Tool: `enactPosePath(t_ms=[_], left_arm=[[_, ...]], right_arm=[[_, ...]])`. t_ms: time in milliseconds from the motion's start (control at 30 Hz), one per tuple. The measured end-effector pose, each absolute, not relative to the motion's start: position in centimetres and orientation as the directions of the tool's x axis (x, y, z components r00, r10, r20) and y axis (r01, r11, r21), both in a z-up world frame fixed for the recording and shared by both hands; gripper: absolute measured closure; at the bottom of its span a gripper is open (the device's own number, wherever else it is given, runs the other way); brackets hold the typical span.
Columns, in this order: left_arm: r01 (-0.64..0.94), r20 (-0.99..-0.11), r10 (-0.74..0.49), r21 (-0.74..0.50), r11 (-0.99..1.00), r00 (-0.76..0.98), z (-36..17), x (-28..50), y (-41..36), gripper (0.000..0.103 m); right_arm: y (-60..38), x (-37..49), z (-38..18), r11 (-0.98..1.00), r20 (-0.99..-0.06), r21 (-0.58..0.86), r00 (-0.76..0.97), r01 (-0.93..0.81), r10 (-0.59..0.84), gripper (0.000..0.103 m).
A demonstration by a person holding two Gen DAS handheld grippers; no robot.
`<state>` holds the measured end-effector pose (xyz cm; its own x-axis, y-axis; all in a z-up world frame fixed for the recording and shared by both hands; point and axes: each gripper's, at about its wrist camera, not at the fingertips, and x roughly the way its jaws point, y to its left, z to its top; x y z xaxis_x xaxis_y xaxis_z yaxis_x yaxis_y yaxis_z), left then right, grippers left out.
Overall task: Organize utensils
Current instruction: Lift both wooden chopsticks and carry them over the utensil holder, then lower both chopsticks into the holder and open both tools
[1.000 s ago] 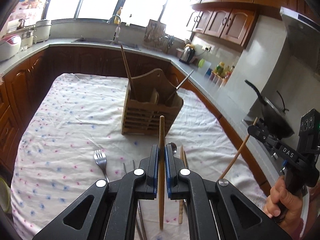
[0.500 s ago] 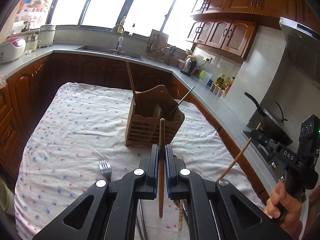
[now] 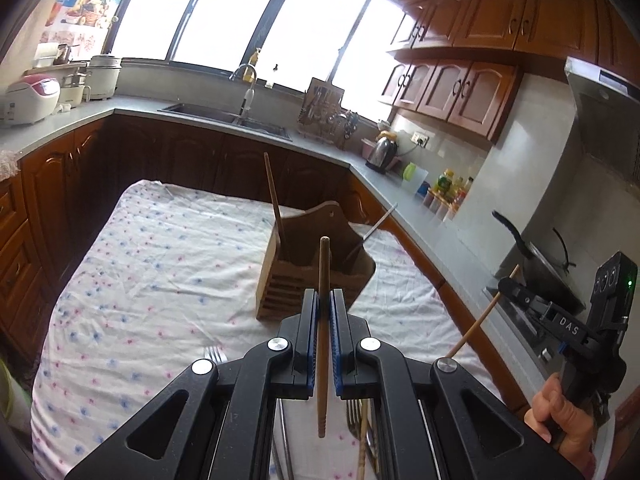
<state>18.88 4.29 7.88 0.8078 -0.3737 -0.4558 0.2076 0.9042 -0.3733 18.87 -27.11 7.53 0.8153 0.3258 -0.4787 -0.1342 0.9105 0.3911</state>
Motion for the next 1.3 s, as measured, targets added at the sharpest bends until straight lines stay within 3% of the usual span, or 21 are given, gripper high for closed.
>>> enactPosePath(t_ms=[633, 867, 1300], left_arm=[[0.194, -0.278, -0.302, -0.358, 0.914, 0.912, 11.6, 25.5, 6.1, 0.099], [0.173, -0.237, -0.268, -0.357, 0.918, 0.934, 11.2, 29.7, 5.7, 0.099], [0.121, -0.317, -0.263, -0.404, 0.907, 0.911, 3.4, 36.2, 3.4, 0.099]], right_arm=[[-27.6, 28.1, 12.8, 0.907, -0.314, 0.397, 0.907, -0.142, 0.280, 0.098], [-26.9, 31.8, 12.5, 0.912, -0.298, 0.387, 0.918, -0.137, 0.264, 0.098], [-25.4, 33.9, 4.0, 0.907, -0.371, 0.414, 0.894, -0.081, 0.249, 0.098]])
